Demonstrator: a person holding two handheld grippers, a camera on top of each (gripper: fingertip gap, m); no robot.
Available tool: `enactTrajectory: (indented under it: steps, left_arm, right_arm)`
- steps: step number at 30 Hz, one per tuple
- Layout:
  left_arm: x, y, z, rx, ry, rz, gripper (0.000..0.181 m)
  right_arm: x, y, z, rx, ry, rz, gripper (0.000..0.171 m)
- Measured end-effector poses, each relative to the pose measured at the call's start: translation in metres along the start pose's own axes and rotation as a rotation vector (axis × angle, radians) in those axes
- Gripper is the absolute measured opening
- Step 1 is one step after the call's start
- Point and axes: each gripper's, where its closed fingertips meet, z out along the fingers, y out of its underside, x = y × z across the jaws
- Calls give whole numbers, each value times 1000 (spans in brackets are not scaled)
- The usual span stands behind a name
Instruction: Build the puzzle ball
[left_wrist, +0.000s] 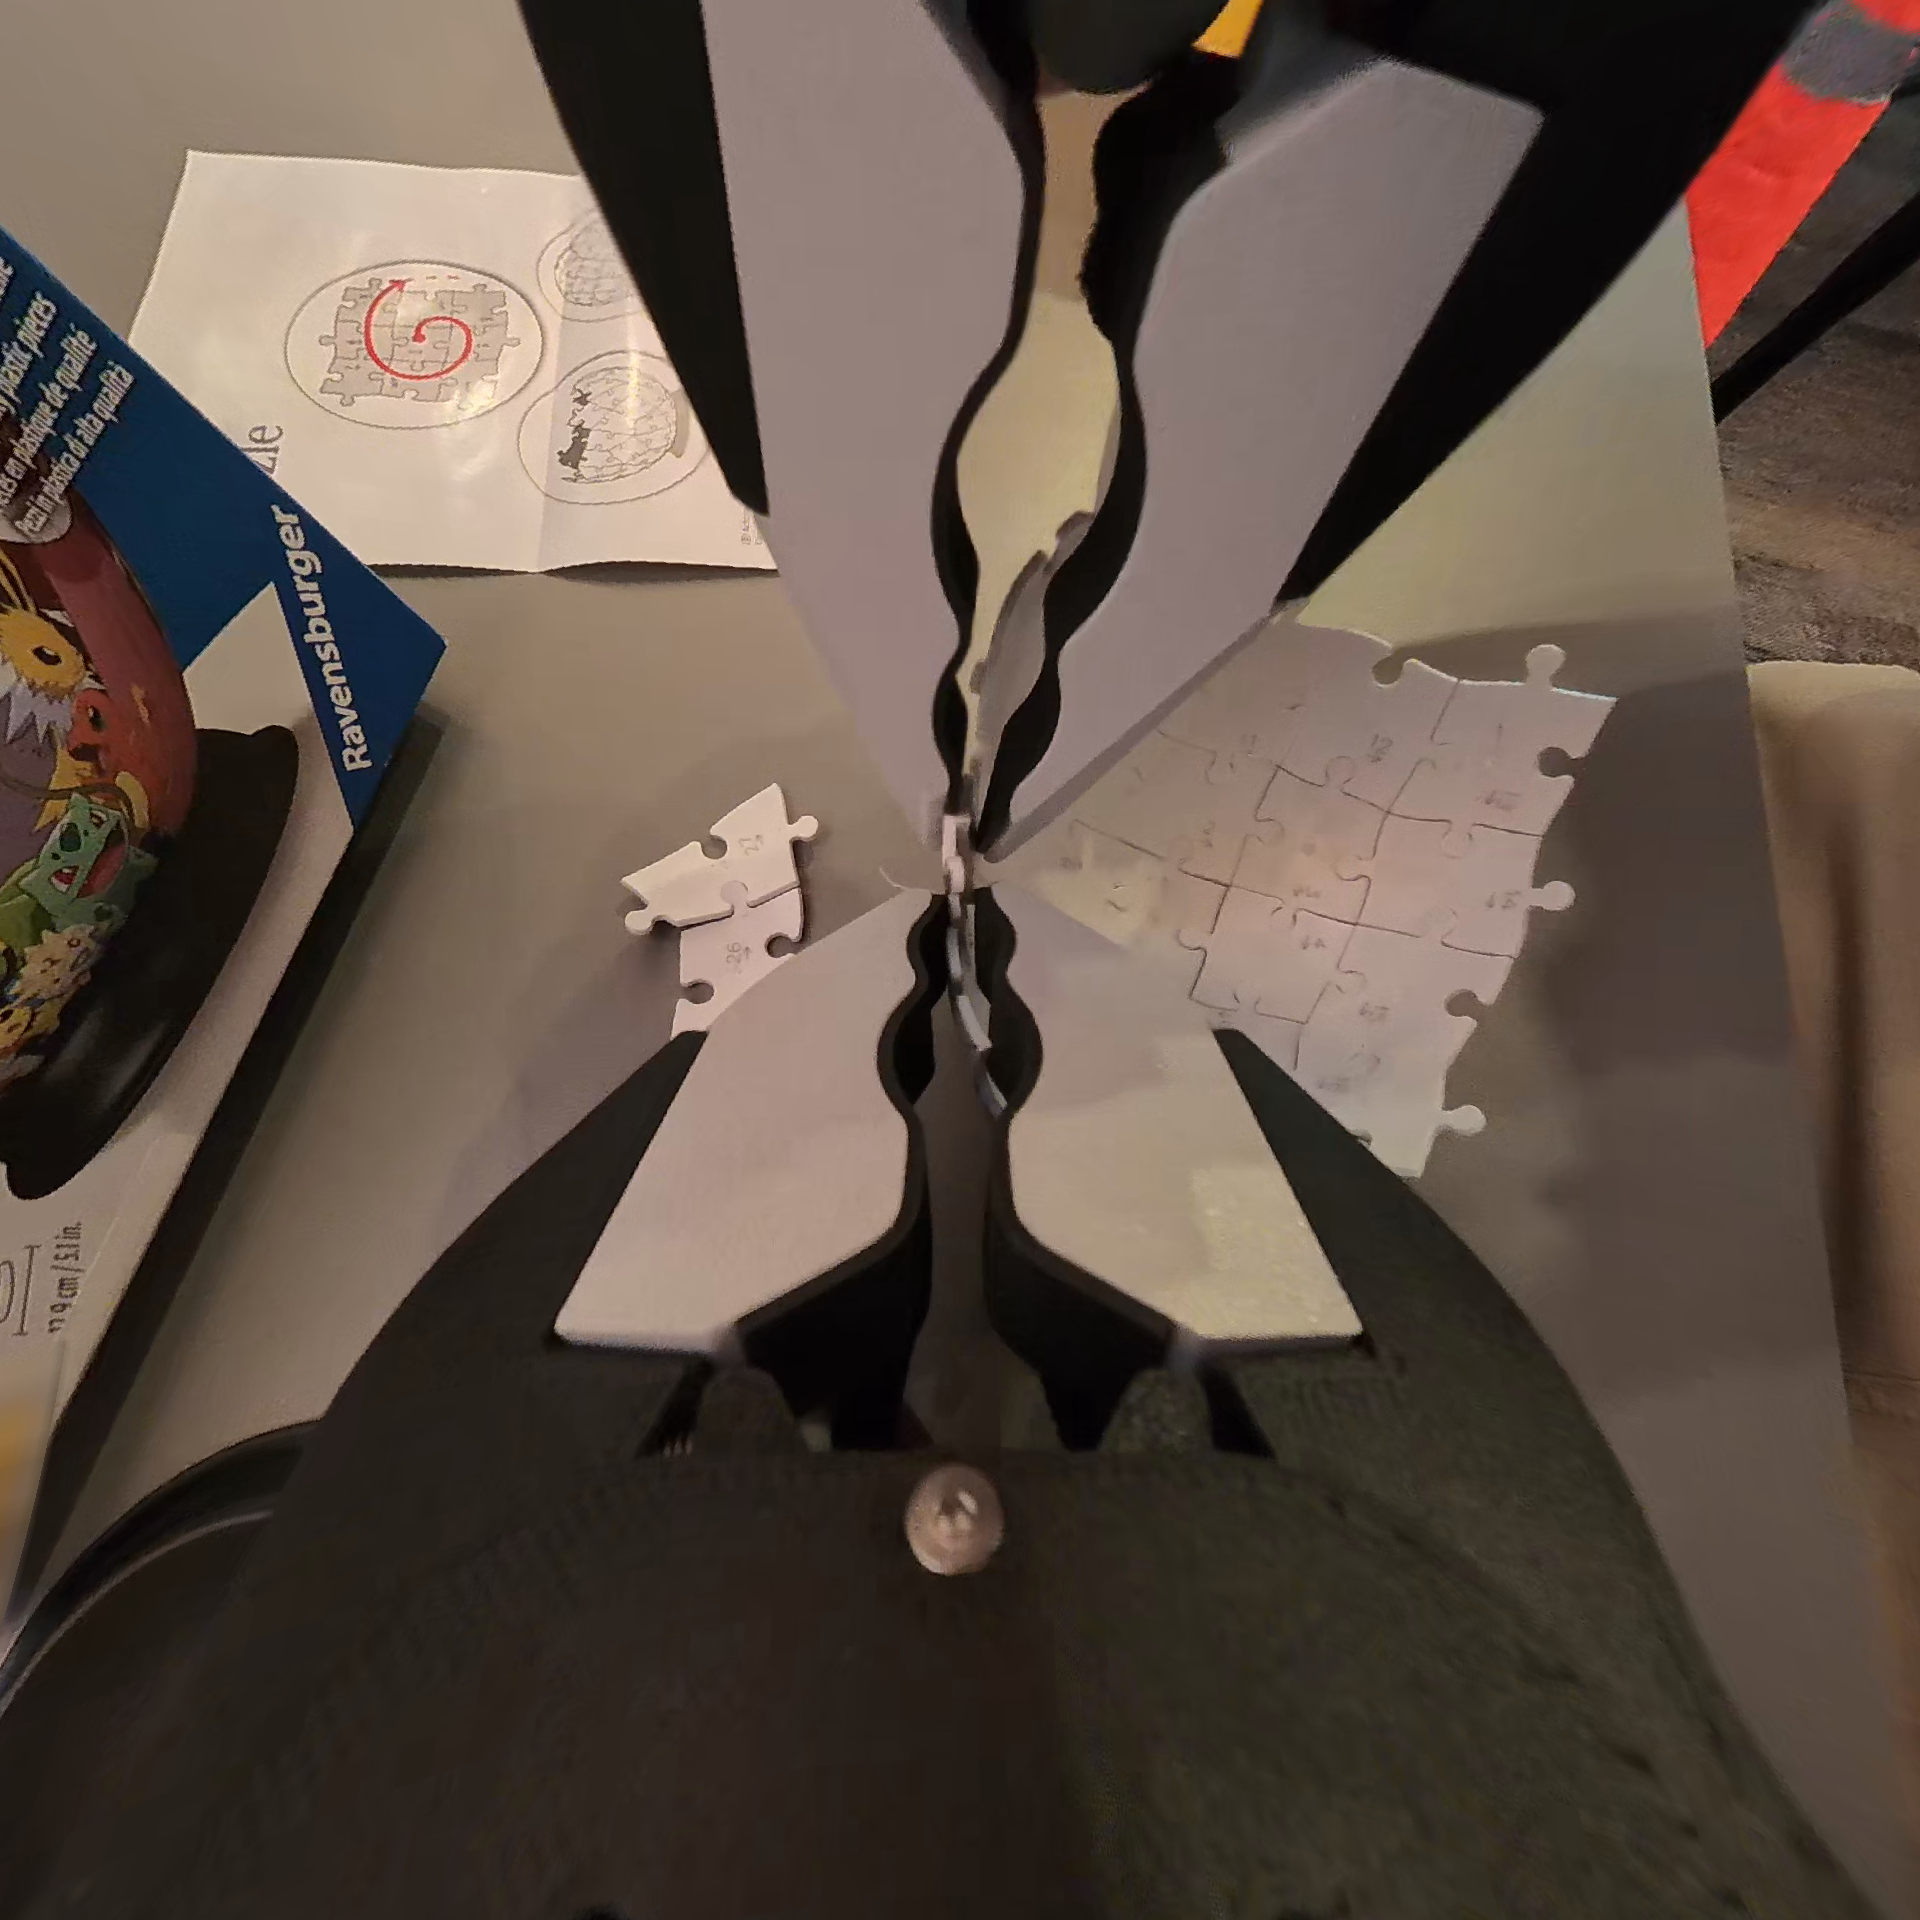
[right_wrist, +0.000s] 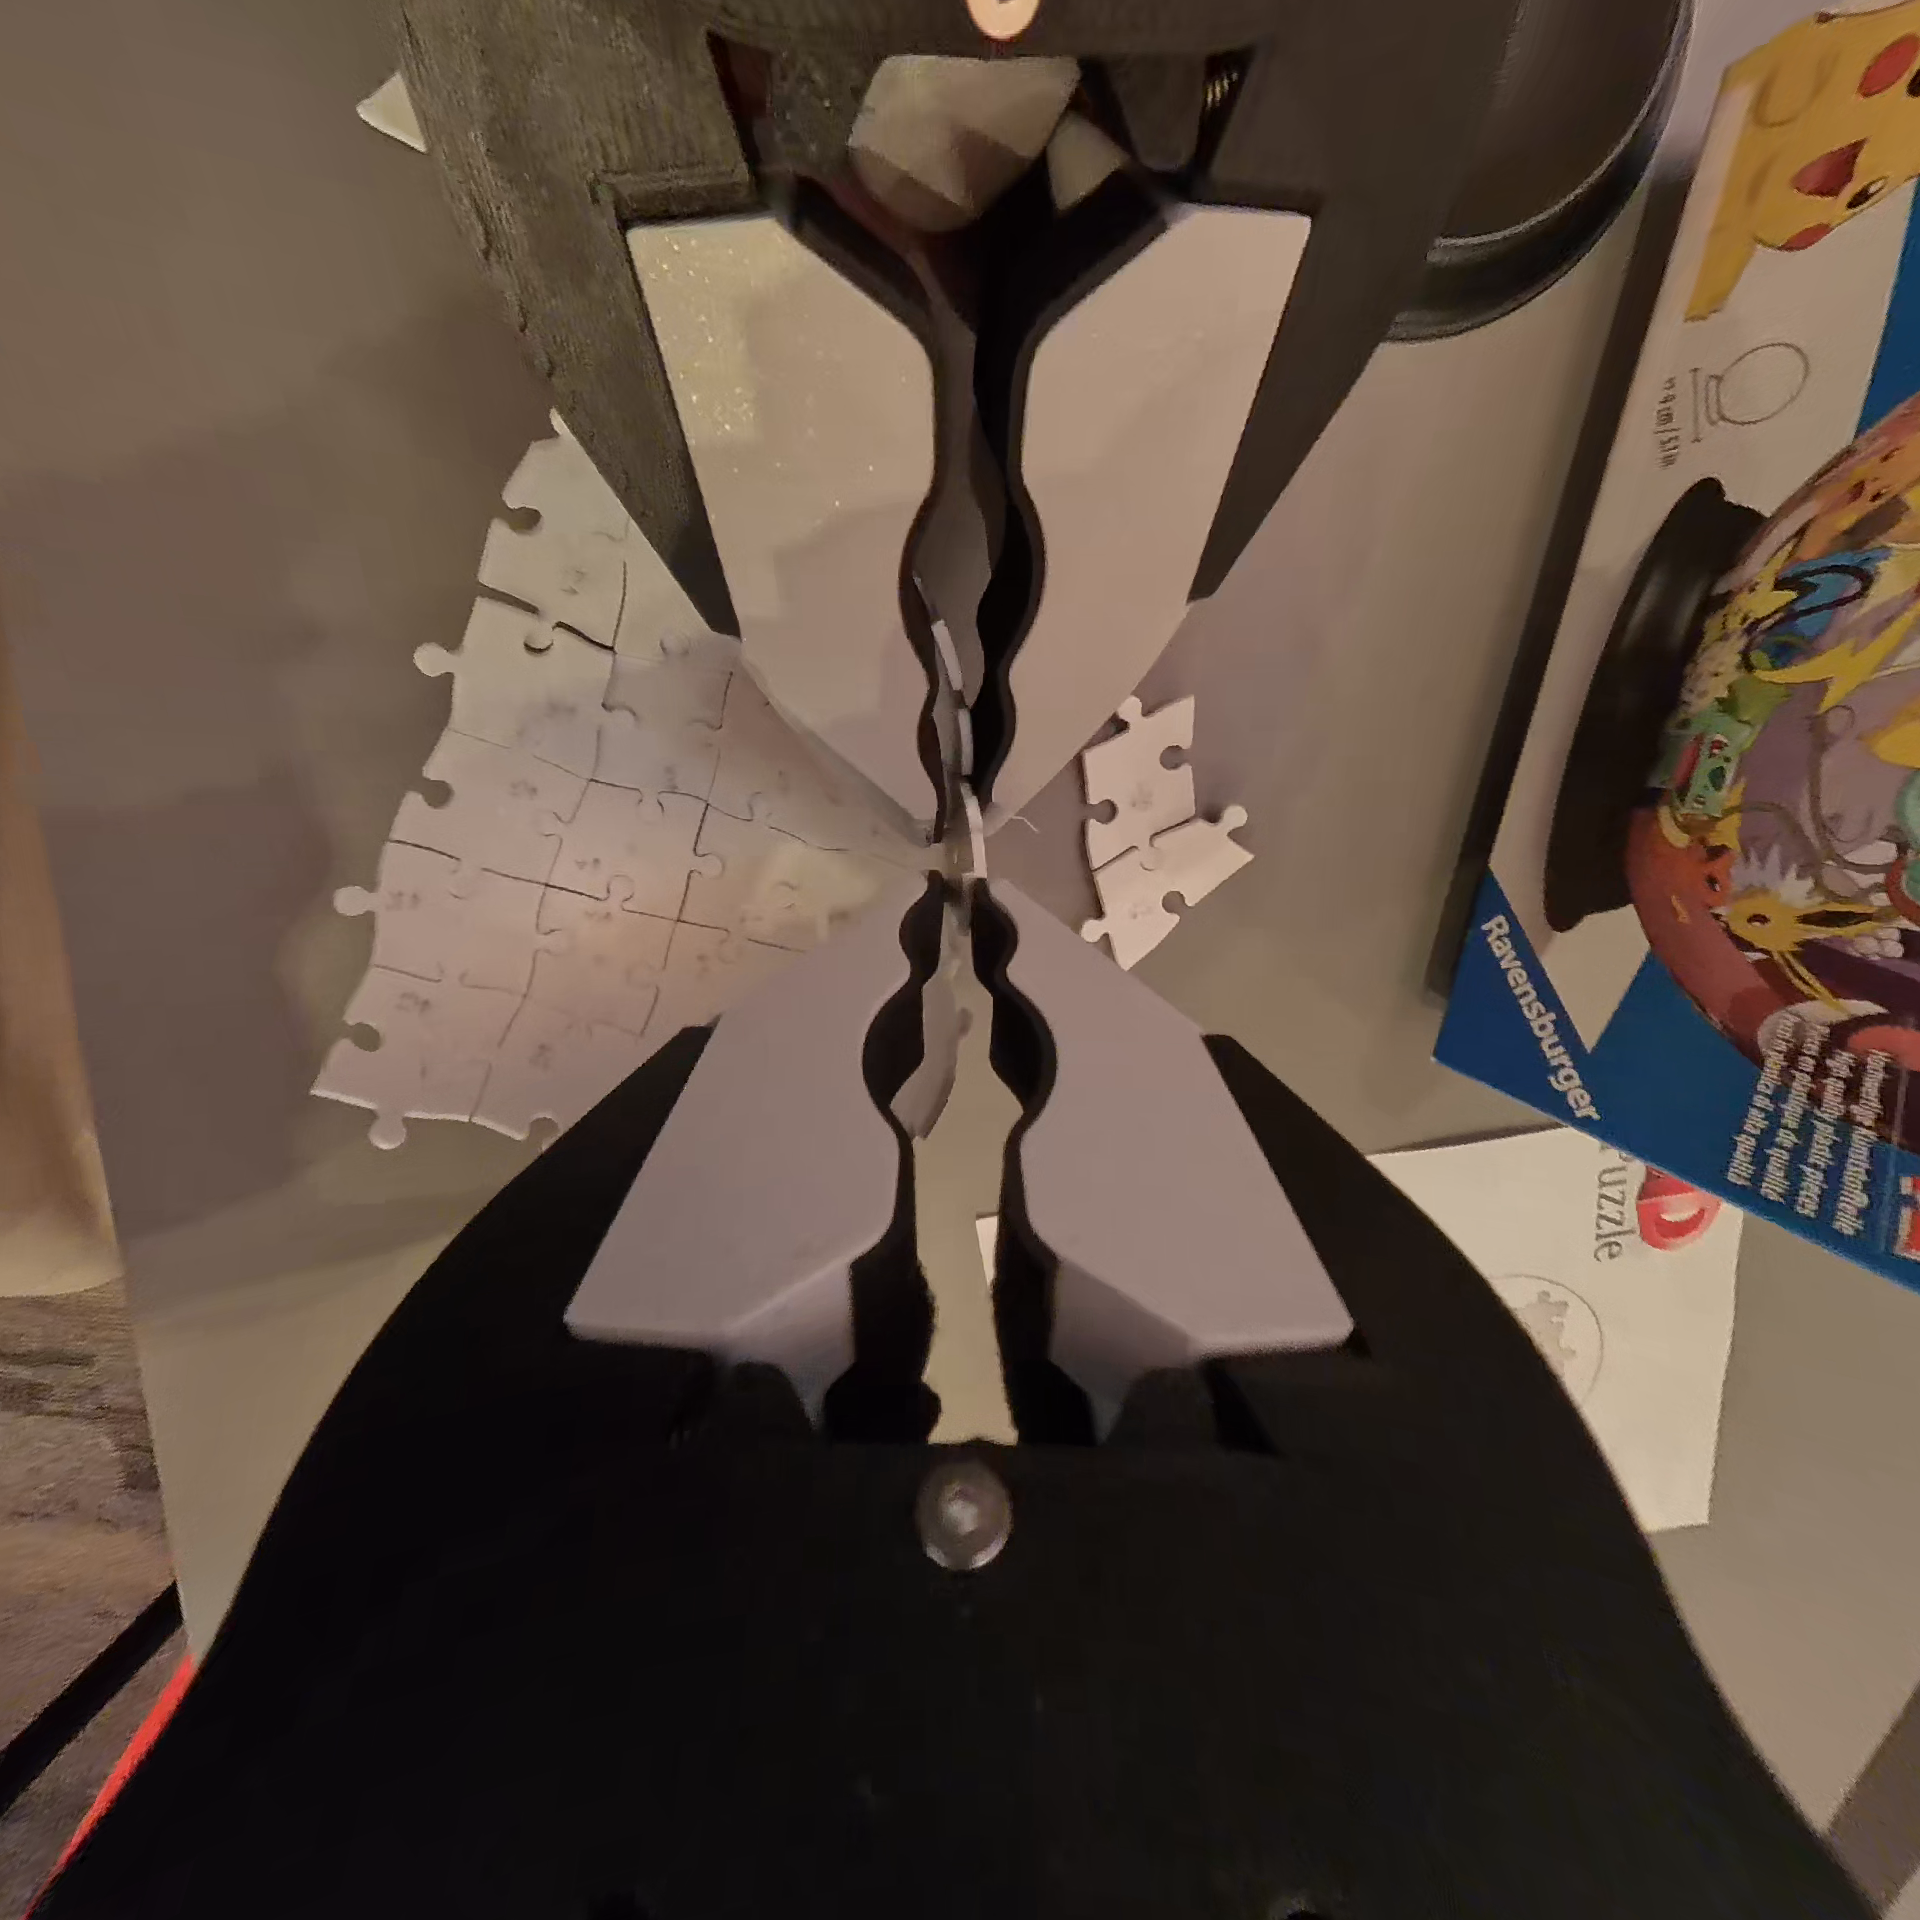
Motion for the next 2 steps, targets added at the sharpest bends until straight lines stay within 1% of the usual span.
enactTrajectory:
  steps: [1, 2]
  left_arm:
    - [0, 0, 0, 2, 1, 4, 5]
    - [1, 0, 0, 4, 3, 7, 4]
  right_arm:
    - [-1, 0, 0, 4, -13, 6, 2]
    - [-1, 0, -1, 6, -23, 7, 2]
